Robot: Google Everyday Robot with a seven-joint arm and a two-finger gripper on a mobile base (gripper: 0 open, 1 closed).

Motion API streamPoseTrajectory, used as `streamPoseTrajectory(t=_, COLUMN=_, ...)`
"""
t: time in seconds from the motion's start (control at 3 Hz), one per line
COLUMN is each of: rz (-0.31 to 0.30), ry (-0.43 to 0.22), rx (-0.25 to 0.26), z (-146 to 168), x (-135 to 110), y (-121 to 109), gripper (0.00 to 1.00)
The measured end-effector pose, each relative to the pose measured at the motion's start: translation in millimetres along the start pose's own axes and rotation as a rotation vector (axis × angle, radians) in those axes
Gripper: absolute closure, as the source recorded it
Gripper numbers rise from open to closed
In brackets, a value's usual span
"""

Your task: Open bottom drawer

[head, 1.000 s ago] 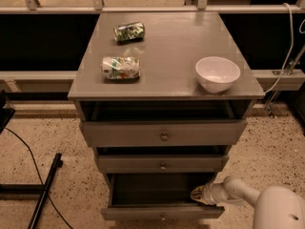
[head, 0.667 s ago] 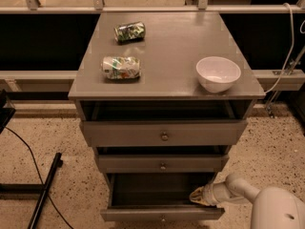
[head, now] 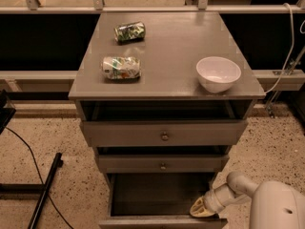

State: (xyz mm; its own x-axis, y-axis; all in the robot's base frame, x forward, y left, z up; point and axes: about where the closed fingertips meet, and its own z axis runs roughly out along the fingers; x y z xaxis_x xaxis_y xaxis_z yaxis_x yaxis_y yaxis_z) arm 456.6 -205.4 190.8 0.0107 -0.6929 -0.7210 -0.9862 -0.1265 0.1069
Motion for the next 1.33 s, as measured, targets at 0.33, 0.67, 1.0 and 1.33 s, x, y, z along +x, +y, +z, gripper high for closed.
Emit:
streamPoseTrajectory(t=0.33, rz=0.030, ry=0.002, rx=-0.069, z=-2, x=-2, y=25, gripper=1.00)
streamPoseTrajectory(t=0.67, rz=0.000, ry=0.009, rx=-0.018, z=-15, x=-15, y=33, gripper=1.00)
streamPoseTrajectory(t=1.0, rz=-0.053, ry=0.042, rx=0.120, z=-23, x=-33, y=18, gripper=1.00)
streamPoseTrajectory(t=1.33, rz=-0.111, ry=0.080, rx=0.230, z=-23, x=-44, y=-8, gripper=1.00)
